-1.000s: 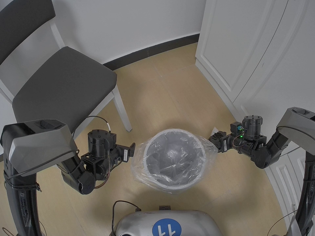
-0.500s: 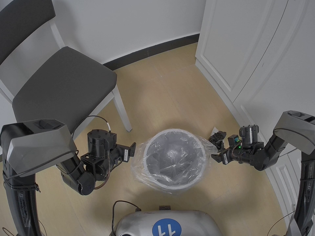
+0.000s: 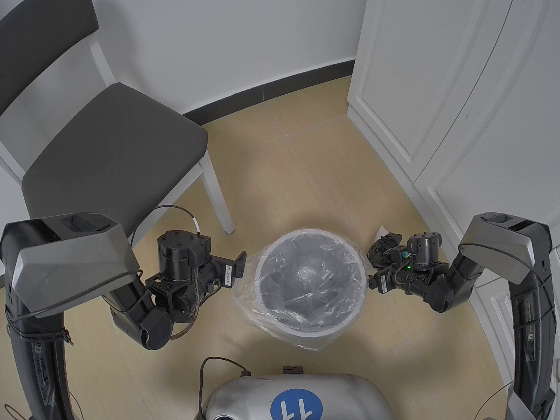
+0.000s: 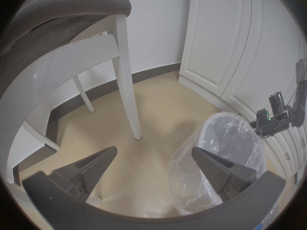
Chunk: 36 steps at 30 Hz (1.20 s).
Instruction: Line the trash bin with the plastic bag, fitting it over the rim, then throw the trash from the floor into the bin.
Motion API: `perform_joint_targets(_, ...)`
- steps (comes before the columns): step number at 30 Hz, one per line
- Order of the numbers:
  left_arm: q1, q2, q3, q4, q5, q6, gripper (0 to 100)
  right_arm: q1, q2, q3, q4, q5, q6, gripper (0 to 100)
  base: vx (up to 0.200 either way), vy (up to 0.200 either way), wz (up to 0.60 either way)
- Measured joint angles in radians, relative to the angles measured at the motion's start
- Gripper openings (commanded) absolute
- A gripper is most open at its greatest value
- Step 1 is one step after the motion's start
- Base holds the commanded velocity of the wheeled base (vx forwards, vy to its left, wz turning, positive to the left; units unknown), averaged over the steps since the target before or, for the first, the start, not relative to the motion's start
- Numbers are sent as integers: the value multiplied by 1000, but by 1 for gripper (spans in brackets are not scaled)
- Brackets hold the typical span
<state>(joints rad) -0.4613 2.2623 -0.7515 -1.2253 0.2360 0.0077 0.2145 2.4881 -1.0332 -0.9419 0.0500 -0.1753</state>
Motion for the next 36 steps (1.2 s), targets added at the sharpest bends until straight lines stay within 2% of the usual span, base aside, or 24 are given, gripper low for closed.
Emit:
perform_joint_targets(5,-6,-2,4,-12,1,0,100,16,64,-41,-88,-2,33,100,0,0,0)
perform_joint_targets(15,-32,-21,29,-52,2,0,100,29,125,-67,-97,-5,38,100,0,0,0)
perform_joint_targets(23,-103,-46,80,-71,2,0,100,36,122,-34,-105,-15,26,100,0,0,0)
perform_joint_targets(27,-148,-52,93,-61,18,0,100,38,94,15,-106,-16,-19,100,0,0,0)
perform_joint_targets(31,-185,-54,90,-10,76,17,100,38,57,68,-107,-16,-68,100,0,0,0)
perform_joint_targets(36,-231,-63,69,154,144,46,100,35,11,120,-156,-15,-127,100,0,0,0)
